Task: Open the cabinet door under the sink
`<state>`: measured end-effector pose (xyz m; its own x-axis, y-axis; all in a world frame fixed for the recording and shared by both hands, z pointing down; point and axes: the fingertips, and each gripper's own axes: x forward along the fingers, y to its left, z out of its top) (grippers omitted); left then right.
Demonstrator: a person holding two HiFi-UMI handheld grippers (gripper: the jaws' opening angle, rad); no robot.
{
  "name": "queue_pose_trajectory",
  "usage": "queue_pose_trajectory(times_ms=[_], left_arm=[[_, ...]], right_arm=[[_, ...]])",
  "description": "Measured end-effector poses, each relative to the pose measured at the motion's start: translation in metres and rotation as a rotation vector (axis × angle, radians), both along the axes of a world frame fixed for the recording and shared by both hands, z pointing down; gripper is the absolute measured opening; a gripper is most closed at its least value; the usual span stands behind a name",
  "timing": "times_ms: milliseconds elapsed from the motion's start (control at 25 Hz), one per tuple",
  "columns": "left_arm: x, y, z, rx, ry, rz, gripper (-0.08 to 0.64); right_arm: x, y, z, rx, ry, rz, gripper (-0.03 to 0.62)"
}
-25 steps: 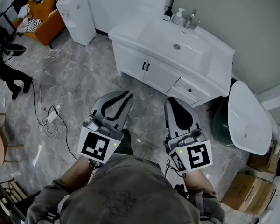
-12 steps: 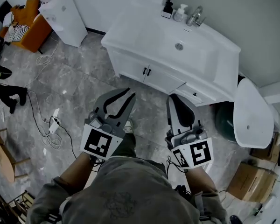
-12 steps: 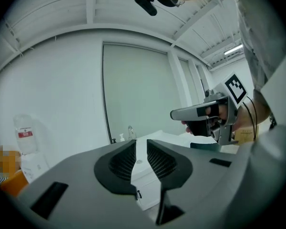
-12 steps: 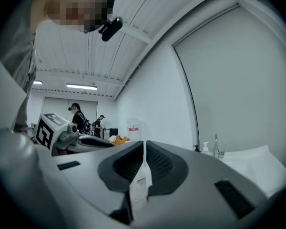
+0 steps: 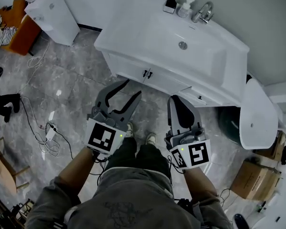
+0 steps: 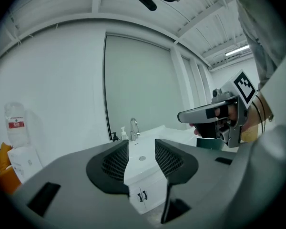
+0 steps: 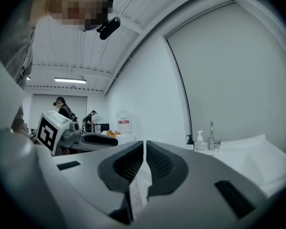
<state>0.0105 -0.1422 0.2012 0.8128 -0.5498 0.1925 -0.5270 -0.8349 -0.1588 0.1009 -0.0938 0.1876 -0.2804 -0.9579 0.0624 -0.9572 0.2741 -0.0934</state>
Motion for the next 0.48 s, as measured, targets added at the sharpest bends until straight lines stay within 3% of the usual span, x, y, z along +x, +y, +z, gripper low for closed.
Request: queue_pose_trajectory(times_ms=[320, 480], left_arm=[[0.016, -0.040, 0.100, -0.036, -0.006, -0.094, 0.166], [0.025, -0.054, 0.159, -0.029, -0.030, -0.103, 0.164]], right_arm=[[0.021, -0.038, 0.089, -0.048, 0.004, -0.004, 0.037], [0.028, -0.049, 0.138, -0.066, 0.020, -0.010, 0.037]])
